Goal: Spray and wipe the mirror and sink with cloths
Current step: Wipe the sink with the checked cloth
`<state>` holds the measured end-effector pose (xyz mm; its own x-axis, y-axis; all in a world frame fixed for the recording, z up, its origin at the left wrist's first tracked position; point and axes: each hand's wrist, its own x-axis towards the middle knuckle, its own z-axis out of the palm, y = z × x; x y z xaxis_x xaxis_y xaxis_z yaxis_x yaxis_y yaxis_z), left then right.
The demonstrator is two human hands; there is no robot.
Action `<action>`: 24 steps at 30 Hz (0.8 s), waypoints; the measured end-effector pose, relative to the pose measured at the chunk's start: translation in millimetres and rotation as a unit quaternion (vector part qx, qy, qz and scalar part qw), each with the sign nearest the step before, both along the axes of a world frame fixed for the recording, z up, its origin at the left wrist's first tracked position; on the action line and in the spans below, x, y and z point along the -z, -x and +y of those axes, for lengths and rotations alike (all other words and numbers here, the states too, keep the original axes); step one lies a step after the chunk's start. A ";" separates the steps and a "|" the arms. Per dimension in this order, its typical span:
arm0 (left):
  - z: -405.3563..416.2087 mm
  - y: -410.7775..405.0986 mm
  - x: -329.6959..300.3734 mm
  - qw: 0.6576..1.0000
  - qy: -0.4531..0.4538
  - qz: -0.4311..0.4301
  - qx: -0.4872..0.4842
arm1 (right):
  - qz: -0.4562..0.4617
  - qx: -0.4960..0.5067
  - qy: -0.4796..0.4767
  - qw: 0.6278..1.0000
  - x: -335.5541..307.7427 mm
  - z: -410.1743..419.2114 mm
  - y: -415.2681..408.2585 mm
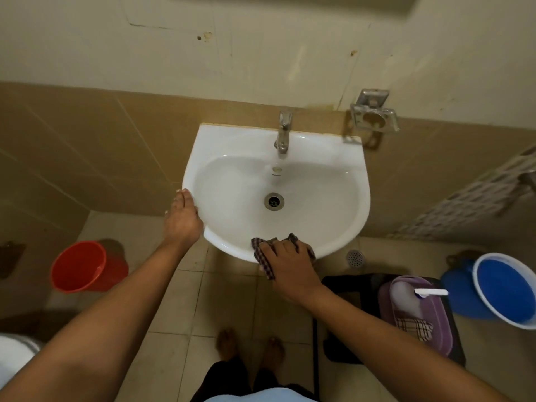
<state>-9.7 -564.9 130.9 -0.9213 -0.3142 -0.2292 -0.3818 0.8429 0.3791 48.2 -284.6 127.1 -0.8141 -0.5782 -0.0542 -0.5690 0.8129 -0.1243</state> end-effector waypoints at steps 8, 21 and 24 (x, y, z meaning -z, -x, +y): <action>-1.6 3.6 2.3 0.998 0.035 0.008 0.049 | -0.052 0.063 0.023 0.996 -12.6 -74.5 0.4; -22.6 24.7 -1.8 0.981 0.103 -0.038 0.160 | -0.062 0.173 -0.013 0.983 -21.7 40.0 18.4; -23.3 32.0 -0.9 0.979 0.111 -0.044 0.163 | -0.060 0.176 -0.048 0.981 -31.2 63.2 38.1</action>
<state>-41.7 -588.2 131.8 -0.9604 -0.0578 -0.2725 -0.1019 0.9833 0.1506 10.1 -221.4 158.2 -0.9467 -0.2500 -0.2032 -0.2370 0.9677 -0.0864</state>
